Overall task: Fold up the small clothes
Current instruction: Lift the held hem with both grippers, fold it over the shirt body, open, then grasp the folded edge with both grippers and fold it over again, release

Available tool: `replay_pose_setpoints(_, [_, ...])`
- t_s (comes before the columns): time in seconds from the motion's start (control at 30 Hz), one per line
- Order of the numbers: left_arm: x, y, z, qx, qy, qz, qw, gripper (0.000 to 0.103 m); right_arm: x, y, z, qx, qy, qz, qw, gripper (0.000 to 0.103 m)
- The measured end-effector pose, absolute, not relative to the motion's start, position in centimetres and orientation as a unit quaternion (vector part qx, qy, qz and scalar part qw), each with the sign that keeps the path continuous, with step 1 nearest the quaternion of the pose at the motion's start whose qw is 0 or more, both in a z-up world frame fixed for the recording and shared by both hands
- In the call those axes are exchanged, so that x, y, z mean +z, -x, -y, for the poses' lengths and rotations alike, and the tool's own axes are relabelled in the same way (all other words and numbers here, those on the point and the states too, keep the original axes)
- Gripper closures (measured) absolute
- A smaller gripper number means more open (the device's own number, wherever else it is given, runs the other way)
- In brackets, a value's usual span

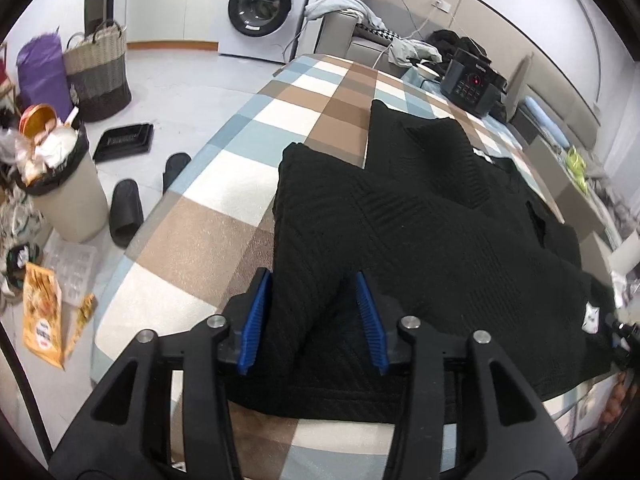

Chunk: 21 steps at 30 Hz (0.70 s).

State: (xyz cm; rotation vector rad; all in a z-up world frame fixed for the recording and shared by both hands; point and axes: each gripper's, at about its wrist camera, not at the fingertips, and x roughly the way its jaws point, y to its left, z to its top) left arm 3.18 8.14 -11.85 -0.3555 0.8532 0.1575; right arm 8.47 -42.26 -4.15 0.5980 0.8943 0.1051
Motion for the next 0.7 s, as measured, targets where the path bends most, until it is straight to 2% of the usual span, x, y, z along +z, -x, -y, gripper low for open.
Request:
replay_pose_setpoints(0.17, [-11.8,-2.6,-8.0,0.083,0.172,-0.410,0.892,0.057,-3.6,-8.2,42.2,0.054,-0.280,-0.428,0.858,0.059])
replay_pose_setpoints(0.43, [-11.1,-1.7,-7.8,0.077,0.176,-0.404,0.894,0.056,-2.4,-6.7,42.3,0.049,-0.273,-0.413,0.867,0.058])
replay_pose_setpoints(0.7, [-11.0,-0.7,-7.7,0.076,0.180,-0.406,0.893,0.054,-1.9,-6.3,42.4,0.041,-0.249,-0.418,0.873,0.048])
